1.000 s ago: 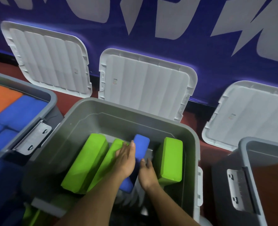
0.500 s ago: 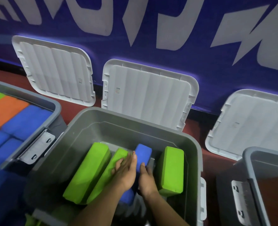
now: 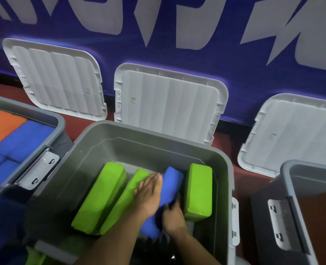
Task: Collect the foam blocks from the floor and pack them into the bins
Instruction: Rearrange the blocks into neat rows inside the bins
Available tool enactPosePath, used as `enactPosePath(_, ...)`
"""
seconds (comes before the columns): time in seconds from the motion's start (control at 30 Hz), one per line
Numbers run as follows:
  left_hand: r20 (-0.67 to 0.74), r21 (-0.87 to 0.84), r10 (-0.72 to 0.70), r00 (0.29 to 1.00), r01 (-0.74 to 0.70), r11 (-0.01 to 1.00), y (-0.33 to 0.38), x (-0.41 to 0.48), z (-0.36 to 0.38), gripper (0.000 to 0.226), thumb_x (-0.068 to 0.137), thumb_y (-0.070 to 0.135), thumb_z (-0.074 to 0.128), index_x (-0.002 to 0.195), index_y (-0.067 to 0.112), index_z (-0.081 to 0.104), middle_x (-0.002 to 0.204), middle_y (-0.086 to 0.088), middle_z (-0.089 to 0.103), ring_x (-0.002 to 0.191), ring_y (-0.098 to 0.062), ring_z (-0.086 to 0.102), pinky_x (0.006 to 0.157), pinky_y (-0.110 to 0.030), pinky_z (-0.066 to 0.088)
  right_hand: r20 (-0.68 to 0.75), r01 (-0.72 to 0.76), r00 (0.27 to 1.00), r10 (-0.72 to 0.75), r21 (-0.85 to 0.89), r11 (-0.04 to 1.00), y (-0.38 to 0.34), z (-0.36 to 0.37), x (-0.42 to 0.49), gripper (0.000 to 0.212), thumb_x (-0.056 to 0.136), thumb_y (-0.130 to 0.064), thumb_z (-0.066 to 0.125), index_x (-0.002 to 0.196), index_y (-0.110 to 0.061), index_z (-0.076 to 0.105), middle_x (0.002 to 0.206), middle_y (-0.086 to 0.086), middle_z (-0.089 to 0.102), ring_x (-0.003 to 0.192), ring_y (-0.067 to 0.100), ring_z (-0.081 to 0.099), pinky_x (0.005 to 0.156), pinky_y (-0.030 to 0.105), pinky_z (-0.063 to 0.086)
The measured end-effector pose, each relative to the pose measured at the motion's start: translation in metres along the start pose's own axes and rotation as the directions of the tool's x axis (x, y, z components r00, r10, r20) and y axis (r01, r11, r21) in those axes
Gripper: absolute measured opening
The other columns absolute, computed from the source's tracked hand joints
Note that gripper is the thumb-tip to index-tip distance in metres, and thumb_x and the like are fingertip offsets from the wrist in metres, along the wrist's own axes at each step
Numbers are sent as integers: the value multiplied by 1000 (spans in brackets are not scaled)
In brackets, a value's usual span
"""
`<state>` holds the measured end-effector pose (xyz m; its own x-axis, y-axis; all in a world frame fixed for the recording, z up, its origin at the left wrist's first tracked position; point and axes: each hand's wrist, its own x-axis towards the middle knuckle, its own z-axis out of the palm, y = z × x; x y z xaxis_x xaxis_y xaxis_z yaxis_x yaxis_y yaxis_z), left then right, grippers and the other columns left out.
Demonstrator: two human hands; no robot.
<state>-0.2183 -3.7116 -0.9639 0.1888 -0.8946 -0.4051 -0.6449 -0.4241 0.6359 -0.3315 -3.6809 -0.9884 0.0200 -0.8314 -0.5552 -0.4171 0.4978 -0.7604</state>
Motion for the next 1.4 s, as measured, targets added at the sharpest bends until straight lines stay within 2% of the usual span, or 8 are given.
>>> enactPosePath(0.27,96,-162,59,994,-43,986,-1,2,2,55,109,38,19,159,15,26,166,4,21,153,-8,16,125,-26,8,-32,-11,999,18,196,981,1,12,7,60,88,5,51,142,-19,42,127,-1,65,107,7,64,97,21,47)
enactPosePath(0.5,2,-374,-78,997,74,925,14,-8,-31,67,104,59,16,158,21,33,165,2,29,154,-18,16,126,-41,11,-88,-107,985,151,381,918,-23,11,-18,54,77,-68,59,100,-20,49,101,10,62,90,22,59,98,52,49)
enactPosePath(0.67,26,-361,-116,993,117,925,32,-31,-70,88,89,83,11,152,31,44,159,-8,39,151,-28,26,121,-49,25,-106,-13,993,55,365,931,-67,-14,-60,80,66,-93,43,124,-38,41,124,-5,60,113,17,60,105,54,48)
enactPosePath(0.77,104,-419,-159,982,188,888,28,-46,-87,112,53,109,9,143,52,46,150,4,45,127,-26,56,84,-49,58,-69,14,998,10,341,940,-78,-31,-76,93,57,-105,42,126,-43,50,130,-1,65,115,19,62,102,48,49)
enactPosePath(0.93,186,-456,-18,982,102,884,42,-89,-111,122,52,110,13,148,37,36,149,9,49,131,-20,54,103,-50,46,0,46,999,-48,287,957,-110,-49,-124,76,84,-82,51,116,-13,53,93,11,62,84,32,67,83,64,56)
enactPosePath(1.07,126,-446,106,986,-39,894,66,-127,-123,77,89,81,13,139,27,34,137,-1,52,122,-18,56,100,-40,48,-63,173,984,-164,196,965,-121,-61,-152,75,83,-79,53,115,-12,48,89,1,63,73,17,61,63,33,51)
enactPosePath(1.27,145,-436,278,950,-191,879,82,-156,-104,125,57,106,10,161,37,11,164,22,10,150,1,7,126,-33,5,-74,285,958,-278,96,954,-117,-96,-185,85,92,-70,51,160,-31,19,148,-9,48,133,19,54,116,40,40)
enactPosePath(1.4,164,-412,341,926,-250,876,104,-162,-73,90,88,80,6,162,28,15,166,10,16,143,5,12,115,-19,7,-126,237,964,-233,14,971,-99,-117,-184,78,99,-64,42,163,-33,10,161,5,38,145,28,41,113,34,32)
